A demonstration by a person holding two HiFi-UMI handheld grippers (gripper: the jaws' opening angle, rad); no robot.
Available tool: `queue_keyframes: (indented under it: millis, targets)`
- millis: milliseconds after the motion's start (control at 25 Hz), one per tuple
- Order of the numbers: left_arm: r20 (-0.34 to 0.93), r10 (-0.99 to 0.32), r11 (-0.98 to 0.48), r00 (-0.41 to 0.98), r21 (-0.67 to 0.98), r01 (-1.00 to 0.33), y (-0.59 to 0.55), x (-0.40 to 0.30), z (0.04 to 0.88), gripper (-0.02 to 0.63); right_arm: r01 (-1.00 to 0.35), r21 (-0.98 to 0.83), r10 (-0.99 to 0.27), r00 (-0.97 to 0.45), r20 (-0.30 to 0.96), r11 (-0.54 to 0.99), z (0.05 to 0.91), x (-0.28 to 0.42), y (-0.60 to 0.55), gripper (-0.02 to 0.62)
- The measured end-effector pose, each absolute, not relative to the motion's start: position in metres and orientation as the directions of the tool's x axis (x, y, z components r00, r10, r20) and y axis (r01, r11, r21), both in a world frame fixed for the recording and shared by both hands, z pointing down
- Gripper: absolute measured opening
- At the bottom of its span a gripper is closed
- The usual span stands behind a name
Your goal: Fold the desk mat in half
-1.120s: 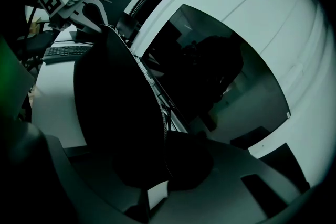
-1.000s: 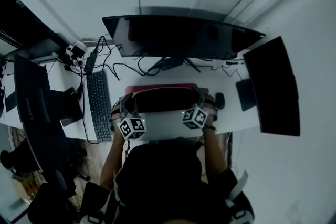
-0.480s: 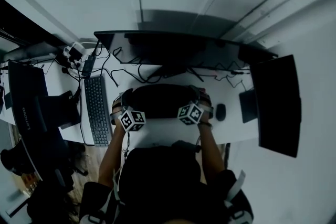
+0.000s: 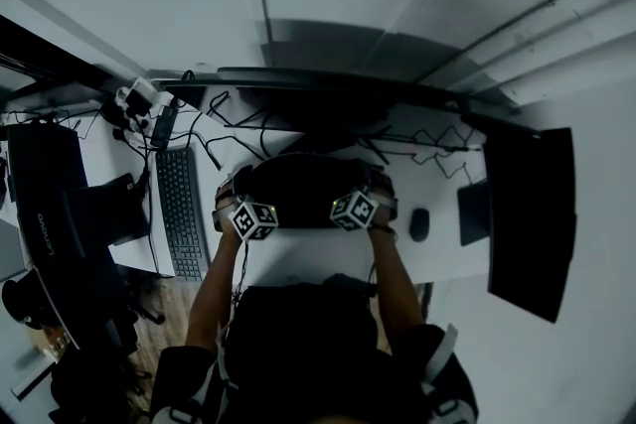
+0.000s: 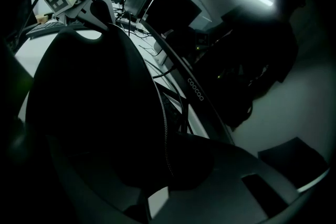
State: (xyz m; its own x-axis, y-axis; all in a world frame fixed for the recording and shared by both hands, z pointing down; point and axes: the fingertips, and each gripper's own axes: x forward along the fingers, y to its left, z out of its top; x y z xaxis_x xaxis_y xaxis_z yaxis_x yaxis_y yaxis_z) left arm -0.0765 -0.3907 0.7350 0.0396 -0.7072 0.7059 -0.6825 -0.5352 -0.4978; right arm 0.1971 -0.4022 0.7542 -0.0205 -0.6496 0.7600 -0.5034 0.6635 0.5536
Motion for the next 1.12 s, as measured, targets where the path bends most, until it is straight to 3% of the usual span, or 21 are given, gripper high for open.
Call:
queue_keyframes:
  millis: [360,520,720,1120]
  targets:
    - [0.701,-0.713,-0.523,-0.011,-0.542,-0.658,-0.403,-0.079,0.759,0.033,-0.491,0.555,-0.641,-0.01,0.767,0.671,0.778,0.197,-0.413,0.038]
    - [0.7,-0.713,-0.511,-0.035,-0.553,-0.658,-0.406,-0.079,0.767,0.122,-0.5,0.575,-0.663,0.002,0.749,0.648,0.777,0.199,-0.424,0.093]
    - [0.689,-0.724,-0.487,-0.048,-0.558,-0.672,-0.41,-0.083,0.764,0.187,-0.514,0.579,-0.67,0.012,0.742,0.633,0.776,0.201,-0.427,0.131]
    - [0.631,-0.774,-0.409,-0.054,-0.563,-0.718,-0.406,-0.097,0.726,0.215,-0.537,0.628,-0.727,0.04,0.686,0.563,0.757,0.205,-0.418,0.155]
